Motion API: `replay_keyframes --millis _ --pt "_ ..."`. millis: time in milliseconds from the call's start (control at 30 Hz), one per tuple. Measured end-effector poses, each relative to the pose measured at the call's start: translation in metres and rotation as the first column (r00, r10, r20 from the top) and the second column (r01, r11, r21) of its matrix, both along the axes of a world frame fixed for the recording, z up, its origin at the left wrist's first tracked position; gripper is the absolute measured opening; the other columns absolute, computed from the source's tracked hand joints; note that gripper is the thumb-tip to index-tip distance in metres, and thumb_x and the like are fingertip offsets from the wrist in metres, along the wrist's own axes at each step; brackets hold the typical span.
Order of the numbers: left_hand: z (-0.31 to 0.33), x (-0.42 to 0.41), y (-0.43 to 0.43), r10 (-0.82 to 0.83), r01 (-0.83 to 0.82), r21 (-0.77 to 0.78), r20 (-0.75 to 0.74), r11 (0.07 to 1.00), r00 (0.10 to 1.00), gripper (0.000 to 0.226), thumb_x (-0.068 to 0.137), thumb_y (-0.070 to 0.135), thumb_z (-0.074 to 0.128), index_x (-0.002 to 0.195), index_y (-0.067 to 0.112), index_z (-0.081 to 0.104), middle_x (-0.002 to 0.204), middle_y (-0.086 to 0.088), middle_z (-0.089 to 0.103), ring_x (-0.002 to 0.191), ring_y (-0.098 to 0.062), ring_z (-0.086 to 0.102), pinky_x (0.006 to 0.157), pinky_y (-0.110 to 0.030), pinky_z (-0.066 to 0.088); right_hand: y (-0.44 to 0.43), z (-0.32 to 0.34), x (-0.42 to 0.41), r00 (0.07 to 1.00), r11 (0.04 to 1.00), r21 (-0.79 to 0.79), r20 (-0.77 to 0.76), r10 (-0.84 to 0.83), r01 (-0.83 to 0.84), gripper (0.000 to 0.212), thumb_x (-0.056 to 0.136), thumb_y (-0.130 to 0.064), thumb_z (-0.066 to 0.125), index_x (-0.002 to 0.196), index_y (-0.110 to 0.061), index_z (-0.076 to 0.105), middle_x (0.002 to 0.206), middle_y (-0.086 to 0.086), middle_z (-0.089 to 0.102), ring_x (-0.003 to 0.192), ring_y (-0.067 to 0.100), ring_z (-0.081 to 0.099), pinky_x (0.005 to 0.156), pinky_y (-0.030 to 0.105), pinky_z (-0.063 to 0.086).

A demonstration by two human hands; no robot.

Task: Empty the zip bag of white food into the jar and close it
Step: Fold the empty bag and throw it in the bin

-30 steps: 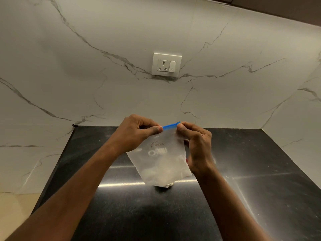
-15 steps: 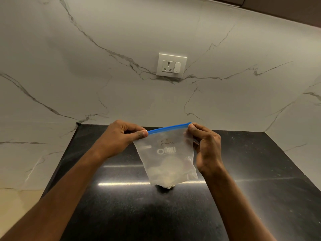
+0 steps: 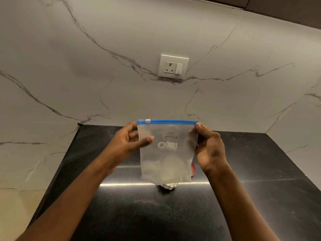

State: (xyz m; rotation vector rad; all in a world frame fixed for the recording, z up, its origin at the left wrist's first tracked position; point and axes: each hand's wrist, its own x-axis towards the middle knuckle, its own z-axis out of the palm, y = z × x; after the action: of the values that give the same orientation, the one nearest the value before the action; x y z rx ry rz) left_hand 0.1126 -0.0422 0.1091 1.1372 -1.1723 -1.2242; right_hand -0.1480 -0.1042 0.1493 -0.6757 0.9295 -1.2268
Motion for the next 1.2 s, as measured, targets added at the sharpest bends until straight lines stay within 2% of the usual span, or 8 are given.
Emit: replay_keyframes --millis 133,267,467,600,767,967,1067,1200 --pt "-0.031 -0.024 0.007 -0.017 0.017 0.104 -0.001 0.994 1.0 0.035 0.086 0.036 0.084 0.12 0.03 0.078 0.116 -0.005 0.082 0.111 -0.027 0.077 0.085 -0.038 0.064 -0.001 -0.006 0.005 0.997 0.996 -0.031 -0.001 0.08 -0.08 0.024 0.098 -0.028 0.066 0.111 -0.01 0.076 0.099 0.008 0.078 0.089 0.02 0.074 0.074 0.035 0.063" --pt "-0.033 -0.025 0.006 0.079 -0.061 0.153 -0.112 0.986 0.991 0.035 0.088 0.031 0.079 0.121 0.019 0.078 0.112 -0.011 0.082 0.108 -0.032 0.078 0.088 -0.047 0.065 0.011 -0.027 0.003 0.919 0.937 -0.104 -0.257 0.3 -0.335 0.047 0.093 -0.034 0.073 0.135 -0.016 0.063 0.125 0.009 0.076 0.111 0.027 0.074 0.093 0.053 0.061" --pt "-0.022 -0.018 0.007 0.06 -0.021 0.178 -0.217 0.984 0.974 0.037 0.102 0.034 0.066 0.136 0.019 0.066 0.124 -0.01 0.078 0.113 -0.032 0.077 0.09 -0.05 0.065 0.022 -0.044 0.0 0.779 0.887 -0.05 -0.503 0.375 -0.459 0.034 0.096 -0.015 0.071 0.127 -0.025 0.064 0.114 0.005 0.079 0.102 0.03 0.077 0.086 0.054 0.064" --pt "-0.021 -0.011 0.007 0.028 0.017 0.182 -0.24 0.983 0.97 0.035 0.105 0.021 0.063 0.139 0.019 0.062 0.127 -0.012 0.077 0.113 -0.034 0.076 0.086 -0.047 0.066 0.02 -0.044 -0.003 0.851 0.917 -0.045 -0.392 0.349 -0.397 0.029 0.1 -0.006 0.064 0.119 -0.024 0.076 0.119 0.007 0.078 0.105 0.032 0.076 0.087 0.051 0.064" --pt "-0.024 -0.004 0.009 0.023 0.038 0.212 -0.276 0.977 0.961 0.034 0.103 0.0 0.058 0.131 0.015 0.071 0.125 -0.018 0.076 0.093 -0.026 0.081 0.061 -0.032 0.066 0.017 -0.049 -0.012 0.921 0.945 0.068 -0.213 0.326 -0.319 0.036 0.099 0.001 0.053 0.11 -0.021 0.08 0.114 0.019 0.078 0.08 0.03 0.069 0.065 0.034 0.054" --pt "-0.029 0.004 0.017 -0.073 0.204 0.182 -0.55 0.962 0.832 0.048 0.087 0.01 0.06 0.132 0.016 0.073 0.138 -0.022 0.069 0.114 -0.034 0.075 0.087 -0.043 0.065 0.019 -0.059 -0.009 0.975 0.926 0.311 0.128 0.184 -0.216 0.025 0.104 -0.007 0.044 0.119 -0.004 0.063 0.084 0.014 0.081 0.061 0.016 0.078 0.071 0.032 0.06" --pt "-0.029 0.011 0.021 -0.215 0.285 0.116 -0.413 0.951 0.885 0.068 0.074 0.02 0.073 0.141 0.026 0.065 0.141 -0.012 0.069 0.131 -0.035 0.066 0.107 -0.054 0.053 0.019 -0.059 -0.007 0.976 0.919 0.332 0.106 0.188 -0.213 0.027 0.102 -0.006 0.045 0.123 -0.004 0.062 0.081 0.012 0.081 0.06 0.016 0.078 0.074 0.032 0.052" --pt "-0.021 -0.001 0.018 -0.096 0.109 0.131 -0.103 0.985 0.99 0.094 0.051 0.051 0.1 0.134 0.029 0.062 0.122 0.003 0.077 0.115 -0.02 0.074 0.087 -0.032 0.064 0.024 -0.063 -0.006 0.967 0.903 0.346 0.073 0.244 -0.254 0.023 0.101 -0.005 0.05 0.121 -0.003 0.061 0.089 0.019 0.081 0.062 0.018 0.078 0.056 0.026 0.061"
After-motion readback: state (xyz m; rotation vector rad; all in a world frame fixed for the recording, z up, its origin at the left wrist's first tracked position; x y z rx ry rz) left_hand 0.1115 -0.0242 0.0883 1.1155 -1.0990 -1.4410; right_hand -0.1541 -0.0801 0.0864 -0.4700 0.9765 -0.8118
